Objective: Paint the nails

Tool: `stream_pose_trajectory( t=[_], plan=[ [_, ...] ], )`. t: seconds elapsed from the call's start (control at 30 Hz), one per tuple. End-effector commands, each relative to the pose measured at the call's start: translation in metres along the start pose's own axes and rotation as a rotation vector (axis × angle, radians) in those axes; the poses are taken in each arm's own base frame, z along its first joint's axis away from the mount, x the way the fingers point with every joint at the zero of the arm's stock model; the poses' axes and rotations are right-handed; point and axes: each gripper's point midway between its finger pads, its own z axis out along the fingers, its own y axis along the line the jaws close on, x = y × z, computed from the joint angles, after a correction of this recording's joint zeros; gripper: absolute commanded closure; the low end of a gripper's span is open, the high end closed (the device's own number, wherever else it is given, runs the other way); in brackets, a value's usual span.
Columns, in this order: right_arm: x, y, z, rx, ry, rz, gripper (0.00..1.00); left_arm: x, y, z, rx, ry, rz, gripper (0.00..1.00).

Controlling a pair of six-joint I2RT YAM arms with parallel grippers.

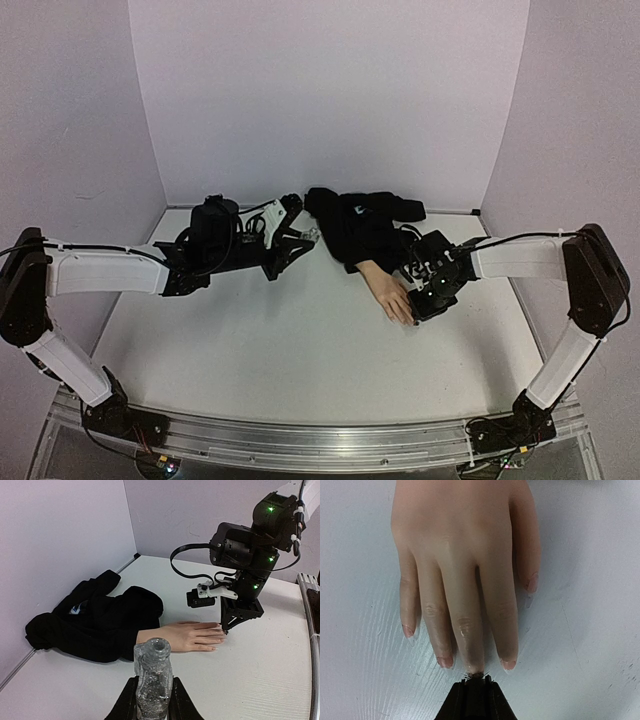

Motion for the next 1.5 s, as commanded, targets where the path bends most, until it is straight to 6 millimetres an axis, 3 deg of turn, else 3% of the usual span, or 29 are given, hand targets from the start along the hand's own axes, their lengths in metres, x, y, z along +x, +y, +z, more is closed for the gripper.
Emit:
stream_pose_trajectory(
  t=[0.0, 0.6, 0.7, 1.1, 1.47],
  plan=[
    [-0.006, -0.003, -0.012, 0.033, -0.036, 0.007, 1.0, -0.027, 0.007, -0.011, -0.032, -0.076, 0.026, 1.0],
    [-0.003, 0.001, -0.042, 0.063, -0.087, 0.096, 1.0, -0.028, 0.006, -0.017, -0.035, -0.085, 0.027, 1.0],
    [-0.001, -0.005, -0.04, 0.103, -0.07, 0.118, 1.0, -0.027, 0.005, -0.016, -0.033, -0.085, 0.029, 1.0],
    [-0.015, -0.004, -0.024, 0.11, -0.08, 0.169, 1.0, -0.028, 0.004, -0.017, -0.028, -0.091, 0.03, 1.0],
    [-0.014, -0.002, -0.016, 0.108, -0.061, 0.158, 1.0, -0.026, 0.007, -0.021, -0.041, -0.086, 0.031, 1.0]
  ],
)
